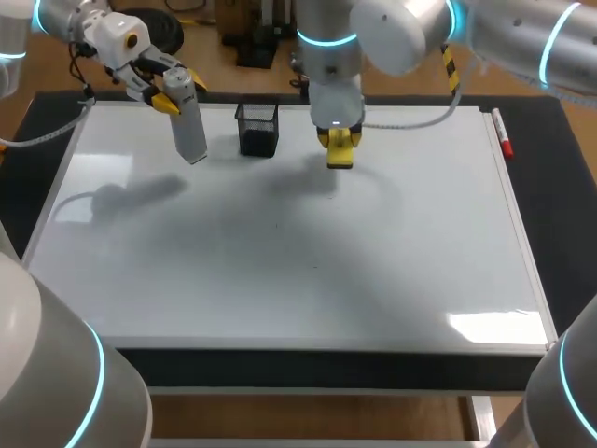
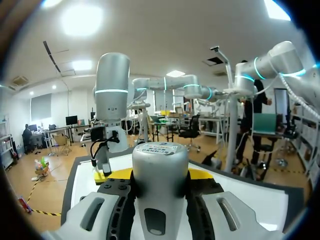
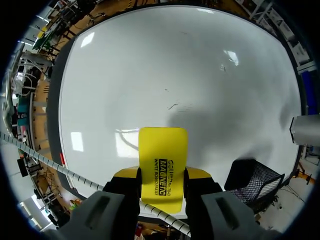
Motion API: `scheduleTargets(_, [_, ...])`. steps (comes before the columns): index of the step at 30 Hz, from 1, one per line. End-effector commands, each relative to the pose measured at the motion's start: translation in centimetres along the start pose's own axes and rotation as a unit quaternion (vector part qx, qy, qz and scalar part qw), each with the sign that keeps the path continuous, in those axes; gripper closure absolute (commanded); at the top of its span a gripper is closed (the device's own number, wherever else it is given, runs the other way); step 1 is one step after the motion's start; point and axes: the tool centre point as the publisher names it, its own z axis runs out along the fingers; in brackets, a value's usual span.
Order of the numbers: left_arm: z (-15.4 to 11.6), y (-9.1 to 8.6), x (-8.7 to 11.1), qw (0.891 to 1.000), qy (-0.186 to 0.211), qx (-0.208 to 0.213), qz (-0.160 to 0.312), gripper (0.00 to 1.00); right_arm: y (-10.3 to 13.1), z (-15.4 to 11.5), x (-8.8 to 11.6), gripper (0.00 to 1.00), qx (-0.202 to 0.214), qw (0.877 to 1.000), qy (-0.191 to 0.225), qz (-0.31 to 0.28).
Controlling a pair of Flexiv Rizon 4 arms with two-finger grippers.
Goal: Pick up the inspection probe, press it on each red-marked spot on the whiteboard one by one, put down the probe, pick up the eraser, and wipe off all the red marks.
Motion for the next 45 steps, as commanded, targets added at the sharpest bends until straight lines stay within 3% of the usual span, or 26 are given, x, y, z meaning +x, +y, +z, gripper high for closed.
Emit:
scheduleTargets(1, [-0.7, 0.4, -0.6, 0.998, 0.054, 0.007, -0.001, 1.0, -1.6, 0.7, -1.3, 1.0, -0.014, 1.0, 0.009, -0.004])
scheduleTargets(16, [-0.7, 0.4, -0.6, 0.998, 0.054, 0.007, -0.001, 1.0, -4.3, 2.7, -3.6, 1.0, -0.023, 1.0, 0.009, -0.017])
scheduleTargets(39, [-0.7, 0.4, -0.6, 0.998, 0.054, 0.007, -0.001, 1.0, -5.5, 5.4, -3.5, 1.0, -0.037, 0.999, 0.004, -0.019])
scheduleTargets(41, [-0.7, 0.4, -0.6, 0.998, 0.054, 0.007, -0.001, 1.0, -5.4, 5.1, -3.1, 0.64, -0.036, 0.999, 0.003, -0.016])
scheduleTargets(42, [-0.7, 0.4, -0.6, 0.998, 0.054, 0.007, -0.001, 1.0, -5.4, 5.0, -2.9, 0.0, -0.035, 0.999, 0.003, -0.012])
scheduleTargets(45, [-0.7, 0.4, -0.6, 0.998, 0.054, 0.007, -0.001, 1.0, -5.3, 4.6, -2.2, 0.0, -0.033, 0.999, 0.005, -0.006])
